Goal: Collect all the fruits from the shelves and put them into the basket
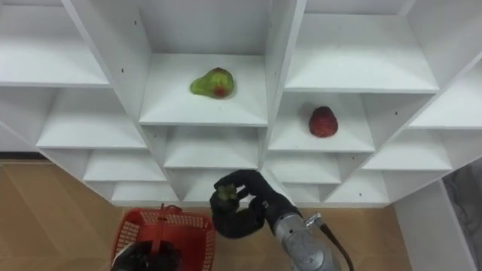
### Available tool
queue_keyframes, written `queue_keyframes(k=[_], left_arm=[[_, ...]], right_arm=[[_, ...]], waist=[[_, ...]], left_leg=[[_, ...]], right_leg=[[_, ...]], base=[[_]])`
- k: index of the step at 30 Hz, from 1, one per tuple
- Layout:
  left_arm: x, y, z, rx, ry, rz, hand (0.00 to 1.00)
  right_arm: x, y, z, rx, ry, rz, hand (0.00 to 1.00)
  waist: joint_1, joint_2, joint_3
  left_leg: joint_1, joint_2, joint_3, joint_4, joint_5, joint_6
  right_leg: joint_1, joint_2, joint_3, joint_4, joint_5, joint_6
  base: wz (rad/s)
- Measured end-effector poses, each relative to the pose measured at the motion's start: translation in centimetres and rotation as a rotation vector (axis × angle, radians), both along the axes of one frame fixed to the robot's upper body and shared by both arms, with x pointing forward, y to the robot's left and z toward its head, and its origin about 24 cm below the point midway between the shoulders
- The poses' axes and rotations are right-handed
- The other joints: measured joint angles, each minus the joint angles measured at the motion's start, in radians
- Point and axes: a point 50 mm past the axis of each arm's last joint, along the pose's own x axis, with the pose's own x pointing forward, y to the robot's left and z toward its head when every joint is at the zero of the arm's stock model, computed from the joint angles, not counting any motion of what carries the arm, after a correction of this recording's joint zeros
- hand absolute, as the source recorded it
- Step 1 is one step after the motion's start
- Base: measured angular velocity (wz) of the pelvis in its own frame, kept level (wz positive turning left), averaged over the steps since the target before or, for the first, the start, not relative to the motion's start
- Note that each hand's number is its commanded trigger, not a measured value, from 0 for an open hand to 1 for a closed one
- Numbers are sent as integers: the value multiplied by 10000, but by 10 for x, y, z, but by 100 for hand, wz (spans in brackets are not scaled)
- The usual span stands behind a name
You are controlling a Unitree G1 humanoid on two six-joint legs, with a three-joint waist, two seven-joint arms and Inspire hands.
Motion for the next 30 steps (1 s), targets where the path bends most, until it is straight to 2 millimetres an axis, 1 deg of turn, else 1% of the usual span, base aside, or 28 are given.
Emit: queue_keyframes(k=[2, 4, 10, 13, 17, 20, 22, 24, 30], left_arm=[[8, -1, 4, -37, -226, -20, 100], [15, -1, 6, -142, -422, 68, 100], [22, -4, 12, -413, -777, 40, 100], [27, -5, 14, -466, -928, -110, 100], [27, -10, 14, -606, -897, -480, 100], [23, -12, 11, -608, -678, -602, 100], [19, -12, 8, -689, -465, -701, 100], [16, -12, 6, -829, -299, -854, 100], [12, -15, 3, -1363, -67, -905, 100]], right_arm=[[1, 1, -4, -151, 128, 64, 100], [2, 0, -8, -275, 260, 30, 100], [0, -7, -25, -881, 973, -4, 100], [1, -8, -32, -1215, 1231, 122, 100], [-5, -8, -44, -1613, 1786, 289, 100], [-8, -7, -52, -1884, 2210, 484, 100], [-8, -6, -56, -2014, 2420, 488, 100], [-7, -8, -60, -2209, 2600, 483, 100], [3, -12, -60, -2530, 2633, 415, 100]], waist=[[-42, 64, 39], [28, 77, 47], [57, 110, 48], [113, 114, 45], [364, 116, 43], [482, 118, 44], [504, 117, 45], [504, 119, 46], [551, 129, 53]], left_leg=[[-170, -11, -147, 107, 0, 1], [-347, -6, -167, 159, 1, -1], [-624, -20, -409, 285, 3, -3], [-665, -20, -446, 312, 3, -4], [-672, -23, -451, 312, 4, -5], [-689, -25, -451, 325, 4, -4], [-768, -28, -485, 373, 4, -3], [-979, -31, -539, 513, 7, 3], [-1169, -73, -572, 668, 38, 31]], right_leg=[[-38, -22, -201, -2, 0, 0], [-178, -20, -248, 2, 0, 0], [-304, -27, -483, 2, 0, 0], [-314, -30, -556, 3, 0, 0], [-302, -54, -735, 2, 0, 0], [-297, -71, -765, 1, 0, 0], [-322, -85, -830, -2, 0, 0], [-366, -107, -1010, -3, 0, 0], [-386, -155, -1251, 3, -1, 1]], base=[[21], [13], [12], [6], [2], [1], [9], [24], [15]])
